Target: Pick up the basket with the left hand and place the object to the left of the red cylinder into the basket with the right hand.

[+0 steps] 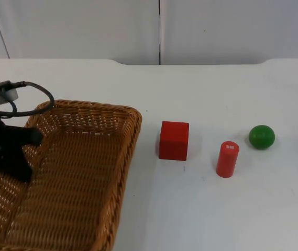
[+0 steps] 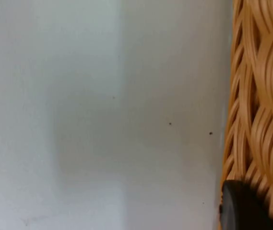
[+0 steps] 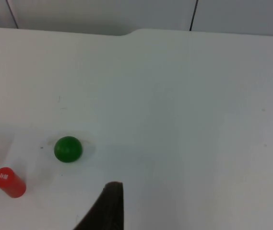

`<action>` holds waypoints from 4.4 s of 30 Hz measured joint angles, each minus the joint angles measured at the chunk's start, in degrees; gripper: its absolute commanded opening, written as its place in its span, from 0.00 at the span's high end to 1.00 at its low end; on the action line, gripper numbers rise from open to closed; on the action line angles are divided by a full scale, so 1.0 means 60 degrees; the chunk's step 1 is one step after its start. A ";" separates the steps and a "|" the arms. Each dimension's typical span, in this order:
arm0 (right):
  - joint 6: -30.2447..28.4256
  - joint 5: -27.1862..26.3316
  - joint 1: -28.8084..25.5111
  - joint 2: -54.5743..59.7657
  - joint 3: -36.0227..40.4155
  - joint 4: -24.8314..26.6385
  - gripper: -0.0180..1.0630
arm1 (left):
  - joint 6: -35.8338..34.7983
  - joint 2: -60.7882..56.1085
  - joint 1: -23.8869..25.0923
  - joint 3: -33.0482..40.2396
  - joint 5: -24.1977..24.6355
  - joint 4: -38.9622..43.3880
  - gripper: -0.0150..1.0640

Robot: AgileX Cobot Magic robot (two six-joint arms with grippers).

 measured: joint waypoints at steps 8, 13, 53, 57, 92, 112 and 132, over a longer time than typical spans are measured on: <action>0.0000 0.0000 0.0000 0.0000 0.0000 0.0000 0.01 | -0.0504 -0.0480 0.0000 0.0000 0.0349 0.0066 0.99; -0.0047 0.0000 0.0000 0.0000 0.0000 0.0000 0.01 | -0.1338 -0.1492 0.0000 0.0000 0.1134 0.0615 0.99; -0.0646 -0.0006 0.0000 0.0000 0.0000 0.0000 0.01 | -0.2499 -0.5055 0.0000 0.0518 0.4009 0.0959 0.99; -0.0646 -0.0024 0.0000 0.0041 0.0000 0.0000 0.01 | -0.2499 -0.5055 0.0000 0.0518 0.4009 0.0959 0.99; -0.3477 -0.0667 0.0000 0.7619 -0.4002 0.1737 0.01 | -0.2507 -0.5055 0.0000 0.0518 0.4013 0.0959 0.99; -0.6588 -0.1255 0.1701 1.0034 -0.4551 0.2942 0.01 | -0.2507 -0.5055 0.0000 0.0518 0.4013 0.0959 0.99; -1.0753 -0.0827 0.3450 1.2548 -0.6064 0.5048 0.01 | -0.2507 -0.5055 0.0000 0.0518 0.4013 0.0959 0.99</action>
